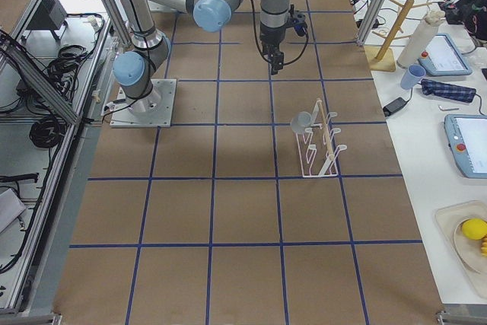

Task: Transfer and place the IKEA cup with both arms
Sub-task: 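Lower the right gripper around the white cup on the rack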

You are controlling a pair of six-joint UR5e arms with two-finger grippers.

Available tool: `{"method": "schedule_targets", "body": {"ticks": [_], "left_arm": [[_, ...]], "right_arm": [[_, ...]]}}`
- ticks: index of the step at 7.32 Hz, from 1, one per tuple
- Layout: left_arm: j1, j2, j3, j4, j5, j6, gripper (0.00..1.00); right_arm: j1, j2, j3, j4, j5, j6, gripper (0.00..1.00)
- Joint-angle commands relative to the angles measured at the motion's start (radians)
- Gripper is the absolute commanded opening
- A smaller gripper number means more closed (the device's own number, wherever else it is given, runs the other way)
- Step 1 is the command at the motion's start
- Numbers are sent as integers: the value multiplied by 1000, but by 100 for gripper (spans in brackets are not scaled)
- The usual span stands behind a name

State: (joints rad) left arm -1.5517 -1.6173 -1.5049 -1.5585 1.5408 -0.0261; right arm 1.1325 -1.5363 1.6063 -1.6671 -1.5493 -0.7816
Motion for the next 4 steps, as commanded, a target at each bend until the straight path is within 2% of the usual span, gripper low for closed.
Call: {"method": "schedule_targets", "body": {"ticks": [1,4], "left_arm": [[1,1,-1,0,-1,0,100],[1,1,-2,0,-1,0,100]], "right_arm": [[-55,73,0,-49,2,-244,100],[-83,186,0,-202,2,-424,100]]}}
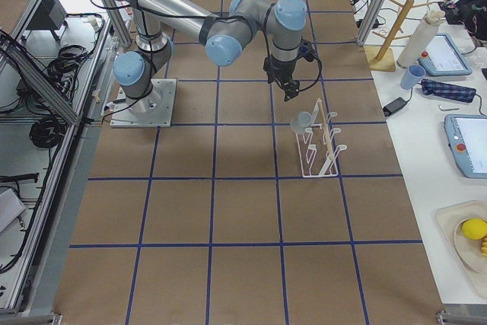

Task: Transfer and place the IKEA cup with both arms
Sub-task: 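Lower the right gripper around the white cup on the rack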

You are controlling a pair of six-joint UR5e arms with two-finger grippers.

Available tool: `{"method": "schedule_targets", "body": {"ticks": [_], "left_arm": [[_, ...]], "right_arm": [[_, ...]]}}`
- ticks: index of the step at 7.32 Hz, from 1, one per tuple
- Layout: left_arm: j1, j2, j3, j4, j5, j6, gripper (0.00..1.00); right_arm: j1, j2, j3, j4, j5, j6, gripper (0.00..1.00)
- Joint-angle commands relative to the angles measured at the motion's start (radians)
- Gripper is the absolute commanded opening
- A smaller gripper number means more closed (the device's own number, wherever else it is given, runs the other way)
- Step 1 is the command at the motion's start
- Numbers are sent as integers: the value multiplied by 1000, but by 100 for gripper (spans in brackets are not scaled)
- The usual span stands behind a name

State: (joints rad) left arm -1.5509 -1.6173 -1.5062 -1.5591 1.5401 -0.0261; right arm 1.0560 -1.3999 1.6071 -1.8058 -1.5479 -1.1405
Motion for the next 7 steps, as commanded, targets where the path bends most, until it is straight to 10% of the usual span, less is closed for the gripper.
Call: {"method": "schedule_targets", "body": {"ticks": [1,7], "left_arm": [[-1,0,0,-1,0,0,100],[-1,-1,1,1,0,0,100]], "right_arm": [[-8,82,-4,-104,0,-71,100],[-8,188,-7,-269,43,-70,100]]}}
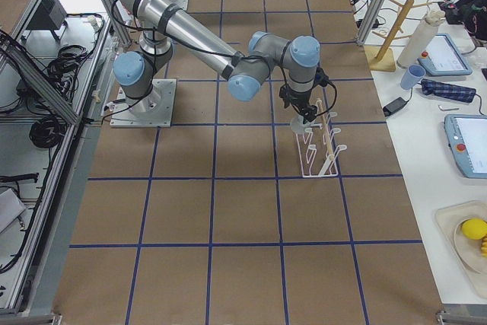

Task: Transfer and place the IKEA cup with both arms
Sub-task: 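Lower the right gripper around the white cup on the rack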

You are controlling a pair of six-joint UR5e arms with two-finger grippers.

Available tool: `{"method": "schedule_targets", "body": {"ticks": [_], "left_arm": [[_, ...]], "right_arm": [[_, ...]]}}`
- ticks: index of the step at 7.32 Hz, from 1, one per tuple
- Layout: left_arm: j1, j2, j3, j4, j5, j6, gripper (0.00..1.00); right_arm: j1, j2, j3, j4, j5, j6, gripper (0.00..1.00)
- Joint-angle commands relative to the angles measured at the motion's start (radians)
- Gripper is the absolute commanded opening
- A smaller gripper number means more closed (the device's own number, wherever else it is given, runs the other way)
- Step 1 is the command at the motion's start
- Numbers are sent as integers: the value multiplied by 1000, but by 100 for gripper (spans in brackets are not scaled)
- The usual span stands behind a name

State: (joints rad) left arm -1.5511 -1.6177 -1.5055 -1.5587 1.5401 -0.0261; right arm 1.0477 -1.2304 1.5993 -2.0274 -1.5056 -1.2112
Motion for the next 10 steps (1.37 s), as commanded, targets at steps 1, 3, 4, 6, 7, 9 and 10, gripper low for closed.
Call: {"method": "schedule_targets", "body": {"ticks": [1,3,4,6,7,9,10], "left_arm": [[-1,-1,1,2,0,0,100],[-1,-1,1,2,0,0,100],[-1,-4,4,3,0,0,100],[-1,-4,2,2,0,0,100],[-1,-2,2,2,0,0,100],[-1,-2,2,2,0,0,100],[-1,-2,2,2,0,0,100]], "right_arm": [[1,29,2,-50,5,1,100],[3,35,10,-50,13,2,100],[5,34,10,-50,28,5,100],[8,37,10,-56,56,-1,100],[8,49,10,-60,56,-1,100],[6,60,4,-97,45,-1,100],[6,61,2,-96,47,-1,100]]}}
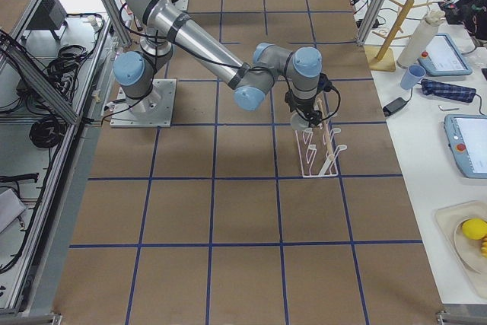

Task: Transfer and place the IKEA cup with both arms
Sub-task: 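Lower the right gripper around the white cup on the rack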

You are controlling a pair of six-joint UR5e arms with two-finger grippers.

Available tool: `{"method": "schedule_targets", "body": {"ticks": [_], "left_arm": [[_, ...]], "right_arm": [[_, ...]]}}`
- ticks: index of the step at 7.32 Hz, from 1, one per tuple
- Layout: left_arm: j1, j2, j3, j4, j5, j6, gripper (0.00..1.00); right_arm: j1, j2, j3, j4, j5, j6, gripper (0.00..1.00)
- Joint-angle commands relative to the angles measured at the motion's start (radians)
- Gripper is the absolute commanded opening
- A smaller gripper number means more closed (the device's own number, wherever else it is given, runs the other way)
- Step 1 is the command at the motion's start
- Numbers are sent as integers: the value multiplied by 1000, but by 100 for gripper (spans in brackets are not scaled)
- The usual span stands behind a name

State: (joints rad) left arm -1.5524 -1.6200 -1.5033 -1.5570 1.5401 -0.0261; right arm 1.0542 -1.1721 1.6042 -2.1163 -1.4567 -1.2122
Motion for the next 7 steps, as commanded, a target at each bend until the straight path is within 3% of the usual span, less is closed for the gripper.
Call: {"method": "schedule_targets", "body": {"ticks": [1,6,7], "left_arm": [[0,0,0,2,0,0,100],[0,2,2,2,0,0,100],[0,0,2,0,0,0,100]], "right_arm": [[1,5,-1,-5,4,0,100],[0,22,0,-1,4,0,99],[0,20,0,5,-2,0,70]]}}
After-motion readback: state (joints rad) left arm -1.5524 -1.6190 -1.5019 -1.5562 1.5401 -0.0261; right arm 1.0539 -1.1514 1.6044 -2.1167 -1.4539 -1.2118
